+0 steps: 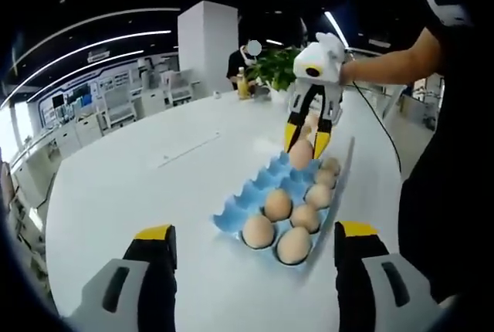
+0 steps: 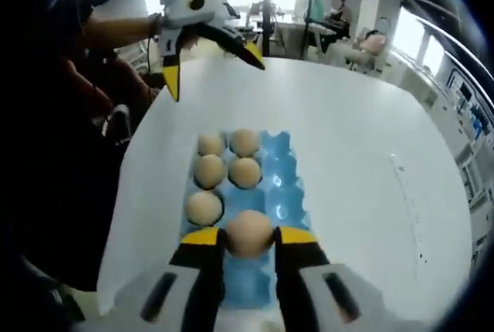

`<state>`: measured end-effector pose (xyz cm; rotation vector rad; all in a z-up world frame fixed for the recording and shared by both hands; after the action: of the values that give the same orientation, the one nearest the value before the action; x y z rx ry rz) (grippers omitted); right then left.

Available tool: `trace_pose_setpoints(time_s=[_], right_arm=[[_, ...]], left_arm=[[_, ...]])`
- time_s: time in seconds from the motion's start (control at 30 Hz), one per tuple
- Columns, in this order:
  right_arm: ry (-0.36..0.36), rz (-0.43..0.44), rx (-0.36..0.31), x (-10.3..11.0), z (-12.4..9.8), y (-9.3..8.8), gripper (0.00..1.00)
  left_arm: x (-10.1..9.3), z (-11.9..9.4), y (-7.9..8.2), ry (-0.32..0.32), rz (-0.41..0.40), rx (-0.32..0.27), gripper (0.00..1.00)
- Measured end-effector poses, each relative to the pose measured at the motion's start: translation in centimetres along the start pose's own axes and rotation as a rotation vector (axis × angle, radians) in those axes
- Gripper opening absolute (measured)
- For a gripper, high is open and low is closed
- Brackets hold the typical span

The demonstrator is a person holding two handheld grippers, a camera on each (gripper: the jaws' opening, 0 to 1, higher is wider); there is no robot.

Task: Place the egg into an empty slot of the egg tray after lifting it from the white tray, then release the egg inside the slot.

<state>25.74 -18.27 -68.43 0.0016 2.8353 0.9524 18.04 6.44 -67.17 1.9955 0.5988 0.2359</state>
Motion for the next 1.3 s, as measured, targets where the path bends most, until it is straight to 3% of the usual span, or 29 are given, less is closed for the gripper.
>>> trace_pose_setpoints(time_s=[0.83,1.3], right_arm=[[0.095,-0.033,0.063,0.3,4.5,0.7,0.26],[0.126,-0.004,0.069,0.3,5.0,0.4,0.26]], left_arm=[[0.1,-0.6,0.0,0.013,-0.008,-0.004,0.8],[-0.1,-0.8,-0.1,0.019,-0.012,0.006,0.79]])
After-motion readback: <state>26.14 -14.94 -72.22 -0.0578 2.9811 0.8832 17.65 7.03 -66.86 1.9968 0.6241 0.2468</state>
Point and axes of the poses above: the point that each gripper's makers call its tool centre point, and the gripper's own axes: z roughly forward along the fingers, x roughly to its left, y roughly out of its top, the point moved 8 cm from there along -z, roughly backward along the fingers, and after that the axes turned 10 degrees about -y, right-handed, at the moved point
